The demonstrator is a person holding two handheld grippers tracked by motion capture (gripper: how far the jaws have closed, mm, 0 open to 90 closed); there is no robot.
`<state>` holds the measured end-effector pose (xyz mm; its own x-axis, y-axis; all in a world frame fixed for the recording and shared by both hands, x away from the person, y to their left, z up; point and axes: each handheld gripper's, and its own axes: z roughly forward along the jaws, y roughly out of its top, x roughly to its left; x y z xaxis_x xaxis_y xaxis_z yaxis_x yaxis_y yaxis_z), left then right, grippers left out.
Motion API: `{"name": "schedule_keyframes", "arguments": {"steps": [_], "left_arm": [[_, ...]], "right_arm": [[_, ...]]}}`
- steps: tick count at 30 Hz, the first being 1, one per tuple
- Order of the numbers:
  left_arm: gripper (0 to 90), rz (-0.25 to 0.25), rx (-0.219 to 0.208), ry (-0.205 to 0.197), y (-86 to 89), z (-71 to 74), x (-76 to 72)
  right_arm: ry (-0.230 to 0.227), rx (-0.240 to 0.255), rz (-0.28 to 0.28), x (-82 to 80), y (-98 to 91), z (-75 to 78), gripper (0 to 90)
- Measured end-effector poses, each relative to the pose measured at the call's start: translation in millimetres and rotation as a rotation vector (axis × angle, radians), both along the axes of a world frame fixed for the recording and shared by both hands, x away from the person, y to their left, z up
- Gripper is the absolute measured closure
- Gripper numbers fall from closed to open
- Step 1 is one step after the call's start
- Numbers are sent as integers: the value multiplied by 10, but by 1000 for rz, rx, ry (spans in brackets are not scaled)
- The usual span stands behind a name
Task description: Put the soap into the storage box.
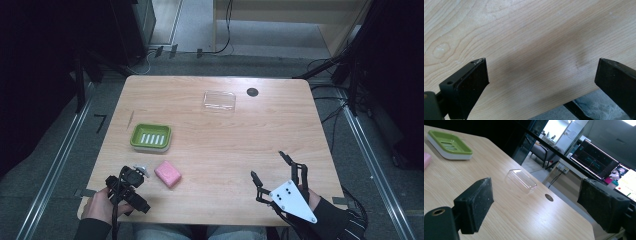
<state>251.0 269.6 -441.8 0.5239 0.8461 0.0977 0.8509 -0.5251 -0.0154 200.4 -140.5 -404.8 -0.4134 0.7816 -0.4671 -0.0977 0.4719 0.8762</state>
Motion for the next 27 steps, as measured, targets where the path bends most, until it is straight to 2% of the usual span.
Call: {"name": "schedule_keyframes", "arguments": {"steps": [10,27], "left_arm": [[0,-11,-32,-10,-61,46,2],[0,-39,-62,-12,-266,113,43]], "right_arm": [[0,-3,-4,-5,-8,3,132],[4,-10,-1,3,2,1,132]]}}
